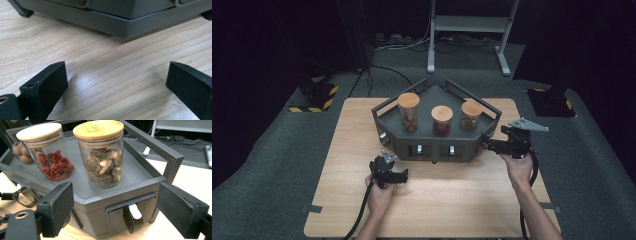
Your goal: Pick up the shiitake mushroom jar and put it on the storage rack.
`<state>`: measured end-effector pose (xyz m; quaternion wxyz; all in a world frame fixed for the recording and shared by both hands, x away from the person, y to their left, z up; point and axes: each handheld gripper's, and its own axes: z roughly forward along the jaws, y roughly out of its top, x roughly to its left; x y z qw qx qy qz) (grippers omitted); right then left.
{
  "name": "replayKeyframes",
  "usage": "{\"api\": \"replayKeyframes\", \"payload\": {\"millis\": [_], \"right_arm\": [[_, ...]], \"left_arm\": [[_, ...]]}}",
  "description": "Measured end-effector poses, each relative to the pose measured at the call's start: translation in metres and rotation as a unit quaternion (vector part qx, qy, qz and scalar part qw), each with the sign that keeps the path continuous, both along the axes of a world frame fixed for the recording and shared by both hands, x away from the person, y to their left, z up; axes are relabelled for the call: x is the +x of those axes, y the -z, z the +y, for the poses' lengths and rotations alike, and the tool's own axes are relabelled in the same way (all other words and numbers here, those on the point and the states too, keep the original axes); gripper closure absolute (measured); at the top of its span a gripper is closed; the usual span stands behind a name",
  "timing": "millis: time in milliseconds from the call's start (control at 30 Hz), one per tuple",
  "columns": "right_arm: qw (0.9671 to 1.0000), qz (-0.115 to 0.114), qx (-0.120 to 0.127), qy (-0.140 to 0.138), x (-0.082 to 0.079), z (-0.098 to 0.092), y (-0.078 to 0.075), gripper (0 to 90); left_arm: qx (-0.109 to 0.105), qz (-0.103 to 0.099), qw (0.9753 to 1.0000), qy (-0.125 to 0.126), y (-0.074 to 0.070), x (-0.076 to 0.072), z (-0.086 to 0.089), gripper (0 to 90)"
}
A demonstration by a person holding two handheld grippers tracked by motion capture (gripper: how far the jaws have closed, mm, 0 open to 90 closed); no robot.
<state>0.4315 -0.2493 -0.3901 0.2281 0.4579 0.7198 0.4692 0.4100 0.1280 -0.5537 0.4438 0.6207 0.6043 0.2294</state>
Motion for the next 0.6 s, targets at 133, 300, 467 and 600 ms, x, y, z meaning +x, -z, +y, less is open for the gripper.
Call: {"api": "replayKeyframes", "payload": {"millis": [133,300,467,600], "right_arm": [[1.0000,-0.001,0.004,0.005,-0.0019,-0.0020,0.0006,14.4],[0.9999,0.002,0.006,0.008,-0.0046,-0.0042,0.0035,14.4],[0.9999,0.003,0.007,0.008,-0.0075,-0.0048,0.0068,14.4],[1.0000,0.002,0.004,0.005,-0.0095,-0.0037,0.0096,14.3]], "left_arm": [[0.000,0.000,1.0000,0.000,0.0000,0.0000,-0.0001,3.5],[0.000,0.000,1.0000,0.000,0.0000,0.0000,0.0000,3.5],[0.000,0.000,1.0000,0.000,0.0000,0.0000,0.0000,3.5],[0.000,0.000,1.0000,0.000,0.0000,0.0000,0.0000,3.5]]}}
